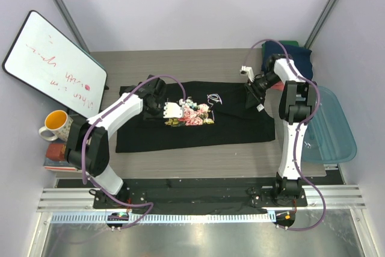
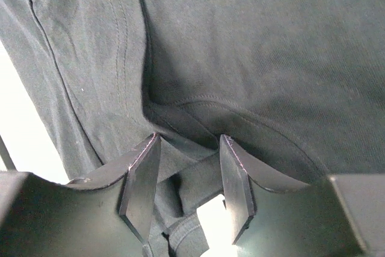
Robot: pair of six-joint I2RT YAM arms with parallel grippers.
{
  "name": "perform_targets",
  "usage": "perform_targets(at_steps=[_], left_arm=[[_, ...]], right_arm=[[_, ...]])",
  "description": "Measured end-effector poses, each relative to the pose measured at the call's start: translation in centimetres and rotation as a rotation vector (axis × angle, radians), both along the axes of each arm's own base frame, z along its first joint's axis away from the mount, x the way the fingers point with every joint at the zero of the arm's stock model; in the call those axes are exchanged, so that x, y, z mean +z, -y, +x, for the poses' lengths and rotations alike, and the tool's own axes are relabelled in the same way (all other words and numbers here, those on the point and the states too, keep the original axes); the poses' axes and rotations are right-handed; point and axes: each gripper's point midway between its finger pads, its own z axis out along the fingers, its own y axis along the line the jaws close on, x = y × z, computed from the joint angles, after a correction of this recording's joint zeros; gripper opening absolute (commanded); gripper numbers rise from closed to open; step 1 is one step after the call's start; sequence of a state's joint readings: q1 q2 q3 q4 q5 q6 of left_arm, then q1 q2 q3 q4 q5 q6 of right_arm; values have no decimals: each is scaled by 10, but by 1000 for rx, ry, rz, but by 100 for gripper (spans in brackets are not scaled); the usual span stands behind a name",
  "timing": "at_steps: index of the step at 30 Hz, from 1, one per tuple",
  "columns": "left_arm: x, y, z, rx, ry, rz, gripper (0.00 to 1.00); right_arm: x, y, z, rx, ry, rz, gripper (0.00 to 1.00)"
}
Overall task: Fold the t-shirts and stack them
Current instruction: Fold the flattened tshirt in 1/3 of the way
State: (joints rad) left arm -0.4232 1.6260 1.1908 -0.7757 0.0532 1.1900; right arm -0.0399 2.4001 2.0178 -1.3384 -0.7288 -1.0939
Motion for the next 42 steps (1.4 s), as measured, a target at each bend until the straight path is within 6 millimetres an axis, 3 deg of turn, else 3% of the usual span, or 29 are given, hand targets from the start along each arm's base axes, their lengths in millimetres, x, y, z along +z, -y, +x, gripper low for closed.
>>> perform_targets(at_steps=[2,4,5,6,16,20,25,29,34,42], left_arm=[[0,0,0,0,0,0,45],[0,0,0,0,-1,0,46],[-1,0,0,0,-2,0,45],[-1,0,0,1,-4,0,46],[-3,0,0,0,-8,3,45],[-3,0,0,0,-9,2,46],[-5,2,-1,-3,-16,-2,45],[-6,2,-1,-4,-18,-3,46],[-8,3,0,-4,-20,-4,45],[-9,5,2,-6,-19,-11,45]], right_arm=[[0,-3,-1,7,0,-1,40],[0,-5,-1,16,3,-2,22],[-1,-6,-1,22,4,-4,6],[-1,-7,-1,26,5,-7,1],[0,-6,-2,45,12,-49,1],[18,-3,4,48,71,-73,1],[61,-8,20,68,224,-104,1],[72,-16,27,88,287,-115,2],[64,-25,38,116,339,-153,3],[26,-34,51,112,408,-225,5]])
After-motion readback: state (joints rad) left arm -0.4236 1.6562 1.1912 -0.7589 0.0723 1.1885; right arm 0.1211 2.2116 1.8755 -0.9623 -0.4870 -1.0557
